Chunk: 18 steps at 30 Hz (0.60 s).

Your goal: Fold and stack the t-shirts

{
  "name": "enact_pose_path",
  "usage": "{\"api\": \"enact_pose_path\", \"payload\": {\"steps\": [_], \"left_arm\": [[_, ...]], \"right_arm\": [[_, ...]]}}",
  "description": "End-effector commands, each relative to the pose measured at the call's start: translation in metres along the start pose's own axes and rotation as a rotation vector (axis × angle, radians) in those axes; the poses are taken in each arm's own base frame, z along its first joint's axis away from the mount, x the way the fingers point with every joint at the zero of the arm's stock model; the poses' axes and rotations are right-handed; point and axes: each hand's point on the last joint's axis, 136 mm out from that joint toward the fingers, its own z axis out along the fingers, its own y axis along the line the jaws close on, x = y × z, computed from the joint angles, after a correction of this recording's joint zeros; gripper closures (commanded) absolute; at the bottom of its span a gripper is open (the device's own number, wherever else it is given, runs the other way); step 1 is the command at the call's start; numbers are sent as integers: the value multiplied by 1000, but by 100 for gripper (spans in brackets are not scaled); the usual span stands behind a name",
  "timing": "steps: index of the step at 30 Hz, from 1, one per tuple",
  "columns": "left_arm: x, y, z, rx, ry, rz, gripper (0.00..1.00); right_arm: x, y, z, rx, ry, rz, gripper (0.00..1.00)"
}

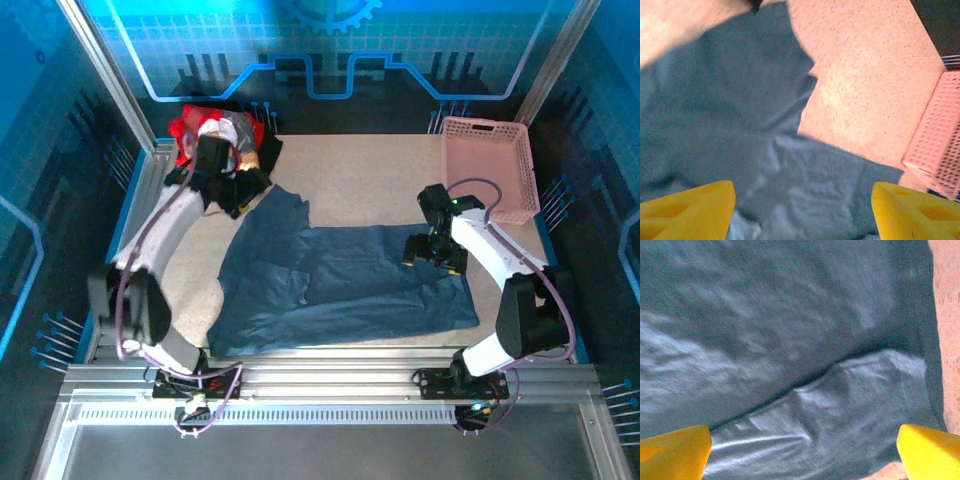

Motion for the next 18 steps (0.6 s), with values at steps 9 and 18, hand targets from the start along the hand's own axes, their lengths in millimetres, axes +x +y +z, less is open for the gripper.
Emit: {"api": "enact_pose_path", "payload": {"steps": [9, 18], "left_arm": [[-47, 11, 137, -194, 114, 308, 39], [-69, 20, 178, -243, 49, 329, 40]], "right_arm": [[-24, 11, -13, -165, -43, -22, 3], [-7, 6, -6, -189, -24, -18, 4]]}}
